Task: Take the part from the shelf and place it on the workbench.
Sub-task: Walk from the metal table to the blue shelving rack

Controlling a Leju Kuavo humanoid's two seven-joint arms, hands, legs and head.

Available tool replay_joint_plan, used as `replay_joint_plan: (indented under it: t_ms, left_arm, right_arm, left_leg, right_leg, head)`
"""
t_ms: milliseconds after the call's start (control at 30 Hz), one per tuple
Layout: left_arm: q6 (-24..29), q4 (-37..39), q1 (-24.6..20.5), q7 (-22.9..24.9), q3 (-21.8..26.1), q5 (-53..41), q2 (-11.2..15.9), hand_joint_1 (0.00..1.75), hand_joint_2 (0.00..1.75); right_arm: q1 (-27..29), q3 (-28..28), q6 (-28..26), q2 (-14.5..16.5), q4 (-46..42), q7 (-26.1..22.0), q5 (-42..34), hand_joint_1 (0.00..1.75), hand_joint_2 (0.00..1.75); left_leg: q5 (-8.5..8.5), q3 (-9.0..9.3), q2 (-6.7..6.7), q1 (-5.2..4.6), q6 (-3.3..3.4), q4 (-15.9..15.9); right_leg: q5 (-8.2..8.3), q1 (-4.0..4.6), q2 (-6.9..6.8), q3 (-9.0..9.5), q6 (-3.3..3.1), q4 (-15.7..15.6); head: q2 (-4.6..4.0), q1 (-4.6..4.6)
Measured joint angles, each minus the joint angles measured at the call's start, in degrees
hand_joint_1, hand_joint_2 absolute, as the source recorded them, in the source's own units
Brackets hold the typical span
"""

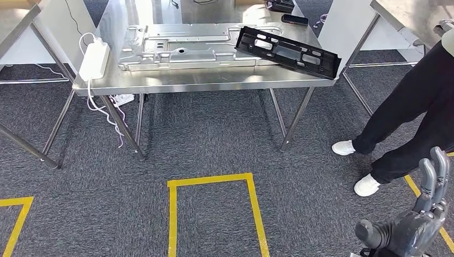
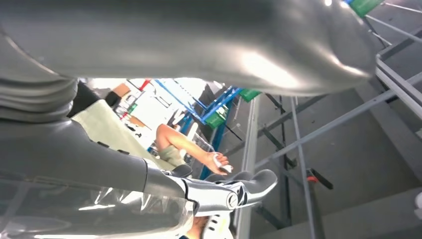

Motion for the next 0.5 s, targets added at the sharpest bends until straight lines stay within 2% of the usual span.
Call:
replay_joint_plan:
  t_ms: [33, 67, 100, 133, 167, 200, 233, 267, 300, 367, 400, 433, 467, 500]
  left_arm:
    - [0.0, 0.0, 0.0, 0.0, 0.0, 0.0, 0.0, 0.0, 0.0]
    - [0.0, 0.0, 0.0, 0.0, 0.0, 0.0, 0.0, 0.0, 0.0]
    - [0.0, 0.0, -0.1, 0.0, 0.0, 0.0, 0.0, 0.0, 0.0]
    - [0.0, 0.0, -0.1, 0.0, 0.0, 0.0, 0.0, 0.0, 0.0]
    - [0.0, 0.0, -0.1, 0.0, 0.0, 0.0, 0.0, 0.0, 0.0]
    - [0.0, 0.0, 0.0, 0.0, 0.0, 0.0, 0.0, 0.0, 0.0]
    - [0.0, 0.0, 0.0, 0.0, 0.0, 0.0, 0.0, 0.0, 0.0]
    - [0.0, 0.0, 0.1, 0.0, 0.0, 0.0, 0.0, 0.0, 0.0]
    - [0.0, 0.0, 0.2, 0.0, 0.0, 0.0, 0.0, 0.0, 0.0]
    - [0.0, 0.0, 0.2, 0.0, 0.0, 0.0, 0.0, 0.0, 0.0]
    - [0.0, 0.0, 0.2, 0.0, 0.0, 0.0, 0.0, 0.0, 0.0]
    - [0.0, 0.0, 0.2, 0.0, 0.0, 0.0, 0.0, 0.0, 0.0]
    - [0.0, 0.0, 0.2, 0.0, 0.0, 0.0, 0.1, 0.0, 0.0]
    - [0.0, 0.0, 0.1, -0.1, 0.0, -0.1, 0.1, 0.0, 0.0]
  right_arm:
    - [0.0, 0.0, 0.0, 0.0, 0.0, 0.0, 0.0, 0.0, 0.0]
    - [-0.1, 0.0, 0.0, 0.0, 0.0, 0.0, 0.0, 0.0, 0.0]
    - [-0.2, 0.0, 0.0, 0.0, 0.0, 0.0, 0.0, 0.0, 0.0]
    - [-0.2, 0.0, 0.0, 0.0, 0.0, 0.0, 0.0, 0.0, 0.0]
    - [-0.2, 0.0, 0.0, 0.0, 0.0, 0.0, 0.0, 0.0, 0.0]
    - [-0.2, 0.0, 0.0, 0.0, 0.0, 0.0, 0.0, 0.0, 0.0]
    - [-0.2, 0.0, 0.0, 0.0, 0.0, 0.0, 0.0, 0.0, 0.0]
    - [-0.2, 0.0, 0.0, 0.0, 0.0, -0.1, 0.0, 0.0, 0.0]
    - [-0.2, 0.0, 0.0, 0.0, 0.0, -0.1, 0.1, 0.0, 0.0]
    - [-0.2, 0.1, 0.0, 0.1, 0.0, -0.2, 0.1, 0.0, 0.0]
    - [-0.2, 0.1, 0.0, 0.1, 0.1, -0.2, 0.1, 0.0, 0.0]
    - [-0.2, 0.1, 0.0, 0.1, 0.1, -0.2, 0.1, 0.0, 0.0]
    - [-0.2, 0.2, 0.0, 0.1, 0.1, -0.2, 0.1, 0.0, 0.0]
    - [-0.2, 0.2, 0.0, 0.1, 0.1, -0.2, 0.1, 0.0, 0.0]
  left_leg:
    - [0.54, -0.79, -0.05, -0.01, -0.19, 0.2]
    - [1.08, -1.38, -0.12, -0.04, -0.45, 0.4]
    - [1.63, -1.79, -0.18, -0.09, -0.76, 0.4]
    - [2.23, -2.09, -0.23, -0.12, -1.1, 0.4]
    - [2.85, -2.32, -0.26, -0.13, -1.45, 0.3]
    - [3.33, -2.56, -0.28, -0.13, -1.77, 0.3]
    - [2.92, -2.96, -0.33, -0.11, -2.0, 0.6]
    - [1.25, -3.51, -0.36, -0.13, -2.13, 1.7]
    - [-1.51, -4.2, -0.4, -0.16, -2.18, 4.0]
    - [-7.7, -5.32, -0.45, -0.24, -2.15, 11.0]
    - [-9.01, -5.39, -0.47, -0.28, -2.15, 14.3]
    - [-8.67, -4.94, -0.47, -0.31, -2.13, 16.5]
    - [-6.98, -3.85, -0.47, -0.3, -2.11, 17.0]
    - [-4.87, -2.0, -0.47, -0.27, -2.09, 15.8]
  right_leg:
    - [0.87, 0.01, 0.07, 3.26, -0.12, -4.2]
    - [0.72, 0.13, 0.16, 6.63, -0.3, -9.0]
    - [-0.05, 0.25, 0.25, 9.17, -0.5, -13.0]
    - [-0.89, 0.41, 0.34, 10.57, -0.7, -15.6]
    - [-1.21, 0.58, 0.37, 10.82, -0.89, -16.7]
    - [-0.87, 0.51, 0.34, 10.11, -1.17, -16.8]
    - [-0.26, 0.41, 0.25, 9.27, -1.5, -16.7]
    - [0.41, 0.29, 0.15, 8.41, -1.92, -16.7]
    - [1.14, 0.18, 0.05, 7.42, -2.33, -16.8]
    - [2.4, 0.41, -0.05, 5.74, -2.86, -16.5]
    - [3.01, 0.54, -0.06, 4.87, -2.97, -16.4]
    - [3.62, 0.63, -0.08, 3.93, -3.02, -16.2]
    - [4.18, 0.65, -0.08, 2.9, -2.98, -15.9]
    - [4.69, 0.61, -0.08, 1.88, -2.84, -15.5]
  head:
    - [0.0, 0.26]
    - [0.0, 0.52]
    - [0.0, 0.69]
    - [0.0, 0.73]
    - [0.0, 0.7]
    - [0.0, 0.52]
    - [0.0, 0.27]
    - [0.0, -0.06]
    - [0.0, -0.52]
    - [0.0, -1.42]
    - [0.0, -1.75]
    - [0.0, -1.97]
    - [0.0, -2.13]
    - [0.0, -2.24]
